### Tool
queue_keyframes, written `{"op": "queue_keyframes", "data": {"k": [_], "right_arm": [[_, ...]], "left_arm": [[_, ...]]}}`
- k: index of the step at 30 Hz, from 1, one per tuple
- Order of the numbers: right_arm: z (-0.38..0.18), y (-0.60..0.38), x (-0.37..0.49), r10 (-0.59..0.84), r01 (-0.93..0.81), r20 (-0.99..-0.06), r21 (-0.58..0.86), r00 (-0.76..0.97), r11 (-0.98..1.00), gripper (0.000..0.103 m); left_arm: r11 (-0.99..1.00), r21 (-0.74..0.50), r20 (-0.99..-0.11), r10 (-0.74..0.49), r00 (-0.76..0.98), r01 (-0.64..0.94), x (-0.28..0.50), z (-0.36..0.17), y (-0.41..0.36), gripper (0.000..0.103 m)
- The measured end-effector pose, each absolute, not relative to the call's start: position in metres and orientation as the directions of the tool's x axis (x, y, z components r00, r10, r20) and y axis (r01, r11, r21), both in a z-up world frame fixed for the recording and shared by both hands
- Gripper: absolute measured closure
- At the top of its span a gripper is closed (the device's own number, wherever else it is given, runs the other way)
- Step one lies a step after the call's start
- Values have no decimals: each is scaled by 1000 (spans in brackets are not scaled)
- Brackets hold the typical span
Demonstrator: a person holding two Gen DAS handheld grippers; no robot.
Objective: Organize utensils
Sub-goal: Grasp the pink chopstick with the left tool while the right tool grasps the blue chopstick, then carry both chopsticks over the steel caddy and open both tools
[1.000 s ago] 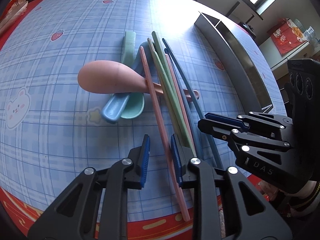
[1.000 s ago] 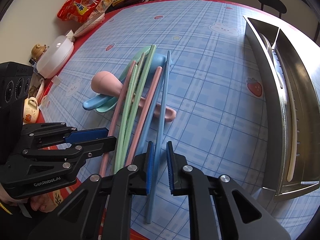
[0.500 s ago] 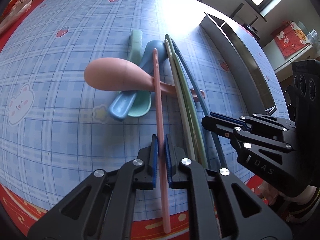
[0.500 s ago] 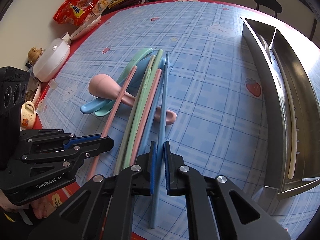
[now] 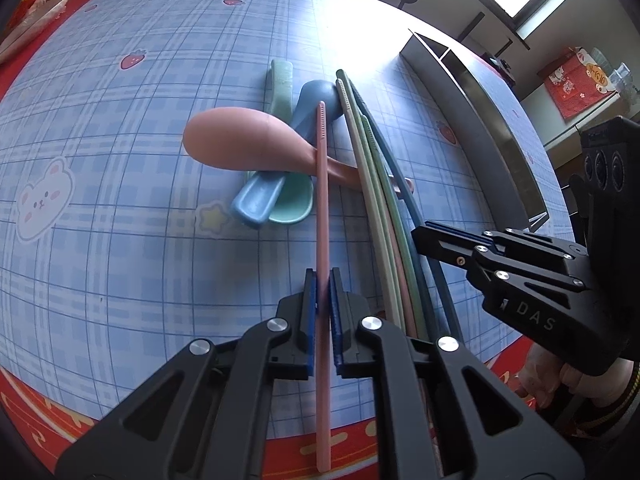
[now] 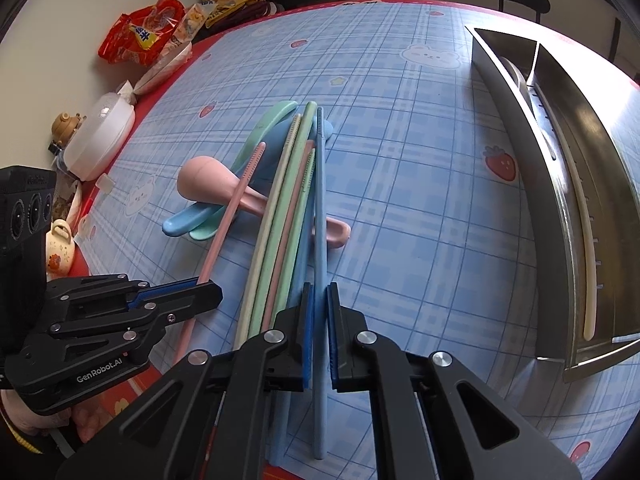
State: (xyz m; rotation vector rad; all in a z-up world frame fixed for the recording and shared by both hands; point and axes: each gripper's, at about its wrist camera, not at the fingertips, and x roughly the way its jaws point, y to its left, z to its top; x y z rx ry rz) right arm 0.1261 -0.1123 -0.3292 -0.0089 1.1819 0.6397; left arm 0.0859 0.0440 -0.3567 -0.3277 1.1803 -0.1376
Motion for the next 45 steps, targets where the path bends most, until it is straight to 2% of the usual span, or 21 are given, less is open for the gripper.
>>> {"op": "queue_keyframes", "data": {"k": [9,19,27,32,37,45], "right_arm": [[-310,-134,116,506,-429,-822,371,261,824,96],[-288,-147,119,511,-422,-800,365,315,830,96],[-260,-189,154,471,-364,-776,331,420,871,96],[-252,-212,193,393,-373,-794,227,464,899,96],[-265,-235,226,342,-359,-824,183,452,915,96],[-287,-251,243,321,-313,-853,198,412,929,96]], "left_arm": [[904,-425,-817,-362,450,-45,65,-331,63,92],[901,-432,-809,-369,458,-39,68,-311,63,92],[889,-458,-788,-417,453,20,114,-285,42,92],[855,-519,-769,-473,430,13,160,-285,10,92],[830,-557,-738,-511,440,30,207,-283,-35,93],[810,-586,-742,-536,402,-2,246,-305,-73,92]]}}
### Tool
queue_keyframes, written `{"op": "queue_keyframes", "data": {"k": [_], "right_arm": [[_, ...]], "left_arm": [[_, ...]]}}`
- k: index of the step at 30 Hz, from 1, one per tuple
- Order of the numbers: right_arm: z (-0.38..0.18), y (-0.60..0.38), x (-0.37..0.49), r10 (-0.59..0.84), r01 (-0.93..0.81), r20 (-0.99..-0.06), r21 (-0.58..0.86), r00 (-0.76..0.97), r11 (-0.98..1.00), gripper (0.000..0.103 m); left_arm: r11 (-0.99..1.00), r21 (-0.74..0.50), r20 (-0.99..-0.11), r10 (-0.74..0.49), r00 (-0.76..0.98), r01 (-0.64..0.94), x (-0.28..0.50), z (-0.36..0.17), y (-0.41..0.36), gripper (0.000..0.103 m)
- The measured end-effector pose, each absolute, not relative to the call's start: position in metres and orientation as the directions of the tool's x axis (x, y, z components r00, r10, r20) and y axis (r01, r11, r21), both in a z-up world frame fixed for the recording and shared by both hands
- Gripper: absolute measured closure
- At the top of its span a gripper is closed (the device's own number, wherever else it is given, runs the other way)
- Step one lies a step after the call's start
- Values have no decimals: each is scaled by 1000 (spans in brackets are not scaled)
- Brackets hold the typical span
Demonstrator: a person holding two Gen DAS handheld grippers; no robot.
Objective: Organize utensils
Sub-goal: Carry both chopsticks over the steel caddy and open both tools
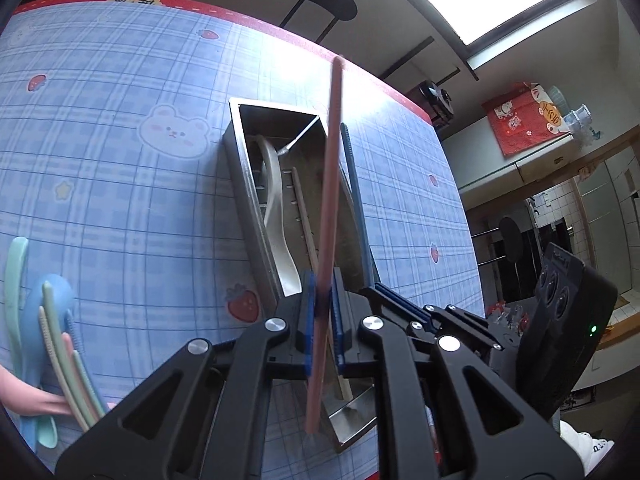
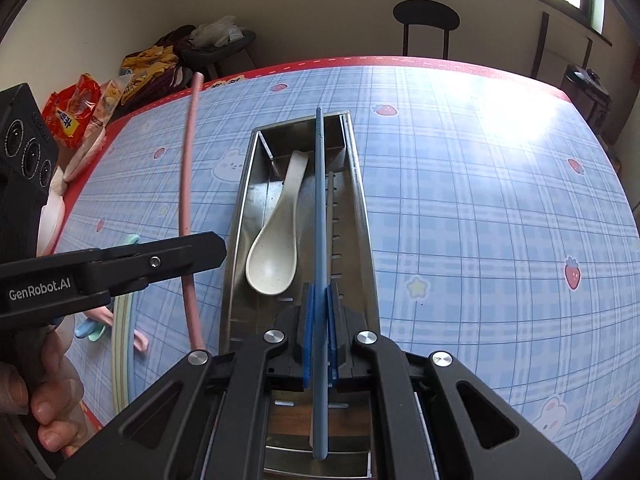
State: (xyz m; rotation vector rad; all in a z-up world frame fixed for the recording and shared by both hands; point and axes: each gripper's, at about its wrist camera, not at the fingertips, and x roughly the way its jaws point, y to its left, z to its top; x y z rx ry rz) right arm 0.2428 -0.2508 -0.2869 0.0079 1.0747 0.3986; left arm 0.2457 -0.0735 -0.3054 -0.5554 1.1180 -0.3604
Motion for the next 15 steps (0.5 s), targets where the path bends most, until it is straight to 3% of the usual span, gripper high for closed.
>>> {"op": "queue_keyframes", "data": {"k": [5,15], "right_arm": [[-290,-257,237,331,-305,-851,215,407,928,96],[-298,-259,234,322,-297,-860,213,395,931,96]], "left_arm": [[810,-585,-741,-548,389,26,250,-303,-83,92],[784,-618,-754,-569,326,-61,268,-330,-98,92]]}}
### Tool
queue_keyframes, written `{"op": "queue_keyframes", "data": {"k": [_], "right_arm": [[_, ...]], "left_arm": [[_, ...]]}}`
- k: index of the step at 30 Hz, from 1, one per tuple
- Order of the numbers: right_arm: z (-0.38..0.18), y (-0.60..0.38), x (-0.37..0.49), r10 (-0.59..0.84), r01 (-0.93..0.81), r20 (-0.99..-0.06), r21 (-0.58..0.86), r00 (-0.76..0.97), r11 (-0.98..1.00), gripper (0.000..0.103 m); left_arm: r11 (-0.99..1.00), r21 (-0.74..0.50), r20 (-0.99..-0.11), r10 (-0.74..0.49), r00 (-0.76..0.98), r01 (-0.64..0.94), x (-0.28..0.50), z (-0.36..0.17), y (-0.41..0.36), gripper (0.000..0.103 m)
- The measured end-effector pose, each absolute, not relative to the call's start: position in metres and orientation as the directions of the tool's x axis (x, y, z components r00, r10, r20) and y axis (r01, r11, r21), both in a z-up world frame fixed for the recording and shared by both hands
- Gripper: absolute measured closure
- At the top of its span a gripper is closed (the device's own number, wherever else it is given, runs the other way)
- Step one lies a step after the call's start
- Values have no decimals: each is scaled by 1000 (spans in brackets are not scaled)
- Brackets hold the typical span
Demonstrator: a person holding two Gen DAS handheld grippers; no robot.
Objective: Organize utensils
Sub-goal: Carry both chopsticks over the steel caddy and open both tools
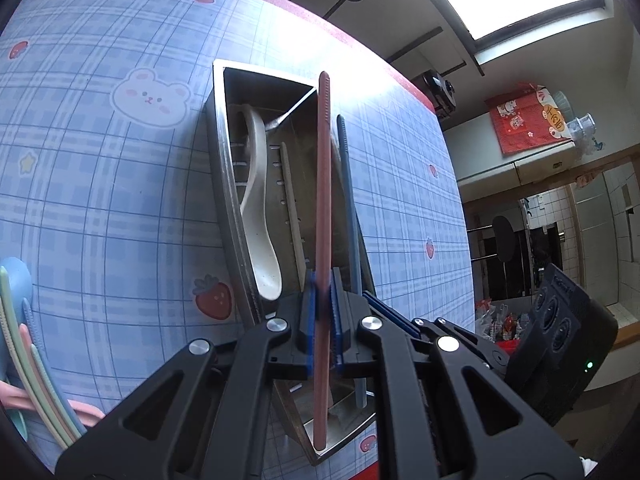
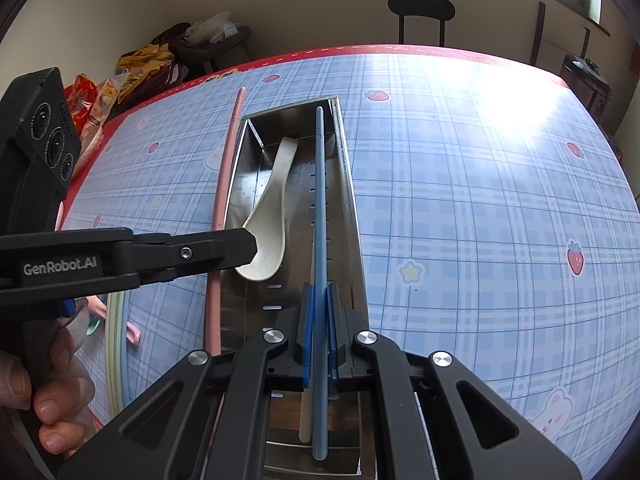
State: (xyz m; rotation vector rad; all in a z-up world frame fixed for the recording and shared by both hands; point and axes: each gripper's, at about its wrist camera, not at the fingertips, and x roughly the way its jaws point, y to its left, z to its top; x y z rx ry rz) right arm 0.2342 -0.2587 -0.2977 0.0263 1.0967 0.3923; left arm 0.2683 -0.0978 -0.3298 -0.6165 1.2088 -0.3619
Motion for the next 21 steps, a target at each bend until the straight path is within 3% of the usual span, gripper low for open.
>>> {"op": "queue_keyframes", "data": {"k": [10,12,14,15,17,18,20,21], "right_arm": [[-305,-252,236,322,-285,-867,221,380,933,96],[-305,-251,237,318,-282,-869,219,378,934,96],[-301,-251,236,319,-283,-864,218,389,934,95],[-299,-250,237,319,-282,-862,217,393,935,93],[-293,-252,237,329,-275,-855,231,401,933,70],[-288,-254,235,349,-276,-844,251,407,928,65],[-275,-256,229,339,-266,-828,239,447,934,46],[-270,-257,226,341,-267,-819,238,461,934,44]], "left_arm": [[811,-584,-787,-550,280,-45,286,-343,-121,92],[812,-582,-785,-550,283,-36,288,-341,-122,85],[814,-581,-783,-548,293,-30,290,-336,-119,69],[815,-578,-783,-544,301,-28,290,-333,-117,68],[832,-555,-793,-520,317,-25,287,-323,-110,65],[839,-544,-796,-509,328,-20,284,-317,-105,64],[850,-527,-794,-491,359,-5,277,-302,-94,54],[860,-511,-796,-475,375,4,273,-295,-87,54]]}}
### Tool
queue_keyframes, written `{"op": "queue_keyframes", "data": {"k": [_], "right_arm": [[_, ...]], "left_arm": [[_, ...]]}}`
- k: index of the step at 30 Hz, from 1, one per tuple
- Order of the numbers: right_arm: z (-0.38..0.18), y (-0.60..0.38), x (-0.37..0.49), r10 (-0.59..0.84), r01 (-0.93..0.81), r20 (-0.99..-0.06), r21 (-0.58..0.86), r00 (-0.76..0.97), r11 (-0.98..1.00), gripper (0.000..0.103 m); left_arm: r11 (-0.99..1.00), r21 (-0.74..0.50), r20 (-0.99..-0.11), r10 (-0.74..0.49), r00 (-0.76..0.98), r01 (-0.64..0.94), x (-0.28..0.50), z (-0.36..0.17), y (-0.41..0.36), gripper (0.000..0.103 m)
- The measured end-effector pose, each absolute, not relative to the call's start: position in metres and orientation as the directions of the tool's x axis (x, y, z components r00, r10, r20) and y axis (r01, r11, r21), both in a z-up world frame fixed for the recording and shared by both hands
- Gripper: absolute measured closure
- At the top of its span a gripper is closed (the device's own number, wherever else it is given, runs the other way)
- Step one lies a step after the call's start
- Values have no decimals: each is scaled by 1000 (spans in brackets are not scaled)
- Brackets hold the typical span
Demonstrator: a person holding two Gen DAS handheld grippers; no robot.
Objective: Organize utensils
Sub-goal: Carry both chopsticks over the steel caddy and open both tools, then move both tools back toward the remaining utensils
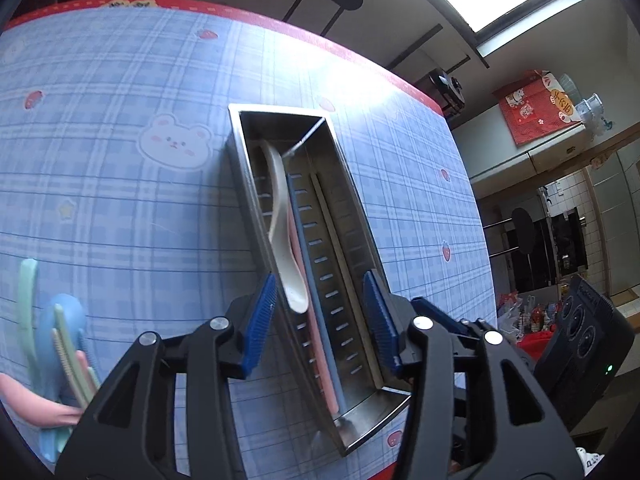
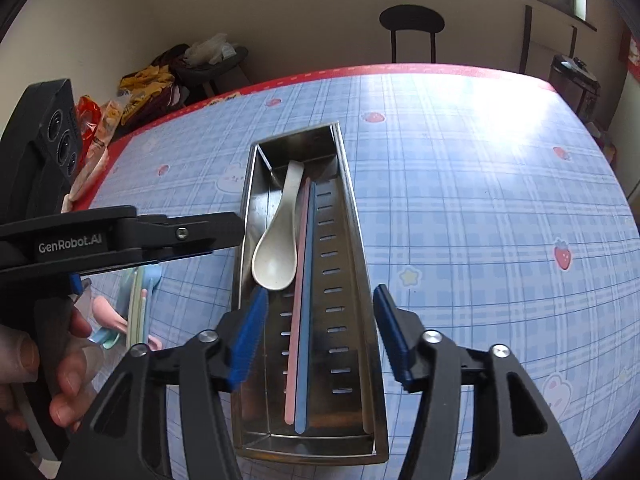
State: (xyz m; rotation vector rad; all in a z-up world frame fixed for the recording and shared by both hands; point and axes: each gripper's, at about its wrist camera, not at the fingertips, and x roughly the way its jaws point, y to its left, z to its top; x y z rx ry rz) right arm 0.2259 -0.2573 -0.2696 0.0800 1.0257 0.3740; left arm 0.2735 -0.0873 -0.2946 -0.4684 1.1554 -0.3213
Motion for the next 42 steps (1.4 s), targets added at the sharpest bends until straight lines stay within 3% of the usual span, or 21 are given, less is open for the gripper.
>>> {"op": "queue_keyframes", "data": {"k": [2,6,7,8,11,15,23,30,37,42], "right_arm": [[-259,-258,221,351,-269,-806,247,476,931,36],[-241,-253,208,346,-272,-783,234,517,934,23],[-238,-250,205,349,-278,-780,232,519,932,17],[-236,-247,202,348,-283,-779,227,522,932,10],[-229,-238,190,337,-303,-772,196,539,933,6],[-230,-217,174,300,-318,-786,140,540,938,6],[-251,-176,149,339,-319,-807,197,484,927,6],[-271,-142,129,370,-356,-834,228,409,906,6],[-291,-122,114,311,-361,-885,180,347,915,6],[-303,-121,109,279,-347,-904,161,324,924,6]], "left_arm": [[878,-479,-799,-443,407,16,265,-281,-71,42],[918,-396,-809,-366,460,32,246,-256,-38,41],[926,-377,-811,-348,470,34,241,-252,-29,33],[934,-357,-814,-329,479,34,235,-249,-18,13],[953,-300,-820,-275,503,32,217,-242,10,6],[965,-261,-826,-225,517,4,195,-239,47,6],[986,-168,-799,-147,583,19,145,-242,99,6],[985,-165,-824,-166,541,51,119,-266,118,6],[976,-164,-842,-213,496,142,105,-288,108,6],[975,-190,-856,-221,468,113,109,-300,117,6]]}}
